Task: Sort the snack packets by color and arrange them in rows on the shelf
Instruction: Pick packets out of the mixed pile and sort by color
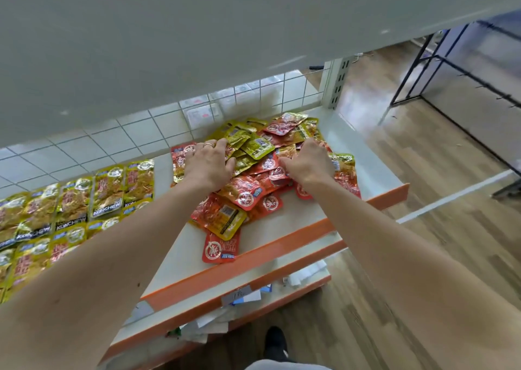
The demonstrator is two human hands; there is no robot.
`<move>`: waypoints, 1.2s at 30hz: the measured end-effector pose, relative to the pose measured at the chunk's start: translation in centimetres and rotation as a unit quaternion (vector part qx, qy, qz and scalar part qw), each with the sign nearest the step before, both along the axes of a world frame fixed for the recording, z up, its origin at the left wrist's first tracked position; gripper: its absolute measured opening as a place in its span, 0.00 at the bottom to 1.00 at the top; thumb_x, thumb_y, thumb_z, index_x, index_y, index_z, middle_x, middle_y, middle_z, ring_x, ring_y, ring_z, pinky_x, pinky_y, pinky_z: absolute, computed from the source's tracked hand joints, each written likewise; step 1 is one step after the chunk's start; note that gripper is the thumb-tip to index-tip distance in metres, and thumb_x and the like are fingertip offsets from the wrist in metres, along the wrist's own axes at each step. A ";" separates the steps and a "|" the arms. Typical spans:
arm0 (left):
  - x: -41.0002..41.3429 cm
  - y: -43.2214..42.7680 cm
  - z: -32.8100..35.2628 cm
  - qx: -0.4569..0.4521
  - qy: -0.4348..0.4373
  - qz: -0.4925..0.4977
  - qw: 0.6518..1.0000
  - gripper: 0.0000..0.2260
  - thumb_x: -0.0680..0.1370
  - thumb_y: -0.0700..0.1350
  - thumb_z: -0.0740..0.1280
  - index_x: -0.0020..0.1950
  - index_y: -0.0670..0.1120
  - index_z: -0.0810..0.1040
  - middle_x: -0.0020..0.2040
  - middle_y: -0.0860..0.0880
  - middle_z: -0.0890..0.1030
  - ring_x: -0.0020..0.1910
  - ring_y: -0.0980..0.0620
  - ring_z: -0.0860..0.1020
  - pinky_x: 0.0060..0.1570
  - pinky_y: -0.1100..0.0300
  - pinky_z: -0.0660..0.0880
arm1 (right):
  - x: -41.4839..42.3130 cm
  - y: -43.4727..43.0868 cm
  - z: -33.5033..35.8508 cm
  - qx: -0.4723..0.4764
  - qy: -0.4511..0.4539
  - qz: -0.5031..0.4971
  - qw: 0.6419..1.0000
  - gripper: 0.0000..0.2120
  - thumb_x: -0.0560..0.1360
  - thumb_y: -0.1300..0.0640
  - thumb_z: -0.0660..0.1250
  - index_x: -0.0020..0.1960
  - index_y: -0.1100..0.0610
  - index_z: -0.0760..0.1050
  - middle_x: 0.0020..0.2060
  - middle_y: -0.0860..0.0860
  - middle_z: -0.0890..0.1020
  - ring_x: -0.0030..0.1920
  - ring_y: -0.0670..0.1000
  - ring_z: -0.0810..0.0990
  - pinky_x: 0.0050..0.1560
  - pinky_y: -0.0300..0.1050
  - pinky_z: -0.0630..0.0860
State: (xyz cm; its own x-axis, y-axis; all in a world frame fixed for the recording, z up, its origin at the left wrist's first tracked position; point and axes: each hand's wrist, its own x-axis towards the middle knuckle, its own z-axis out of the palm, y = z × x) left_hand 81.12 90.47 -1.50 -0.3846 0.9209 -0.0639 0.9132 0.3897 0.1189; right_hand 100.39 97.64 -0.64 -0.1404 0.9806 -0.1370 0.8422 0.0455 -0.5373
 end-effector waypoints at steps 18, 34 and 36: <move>1.2 -3.4 1.9 0.303 -0.078 -0.019 0.950 0.07 0.76 0.45 0.71 0.52 0.47 0.86 0.50 0.47 0.86 0.48 0.43 0.83 0.47 0.50 0.79 | 4.2 -3.4 1.2 -0.198 0.421 -0.058 0.883 0.03 0.76 0.63 0.69 0.49 0.58 0.80 0.46 0.59 0.86 0.50 0.61 0.85 0.53 0.56 0.82; 4.0 -12.8 6.2 0.229 -0.678 0.216 0.664 0.08 0.84 0.46 0.61 0.50 0.47 0.78 0.37 0.47 0.80 0.32 0.49 0.80 0.36 0.54 0.79 | 3.3 -10.9 1.4 -0.368 0.624 0.036 0.689 0.13 0.84 0.57 0.55 0.65 0.60 0.72 0.56 0.66 0.82 0.47 0.65 0.84 0.47 0.56 0.83; 4.1 -14.3 6.4 0.214 -0.735 0.234 0.599 0.08 0.81 0.42 0.58 0.48 0.45 0.76 0.33 0.47 0.79 0.30 0.49 0.78 0.31 0.59 0.77 | 2.5 -11.6 1.0 -0.365 0.593 0.039 0.716 0.12 0.83 0.61 0.57 0.64 0.59 0.72 0.55 0.64 0.82 0.48 0.63 0.83 0.45 0.53 0.83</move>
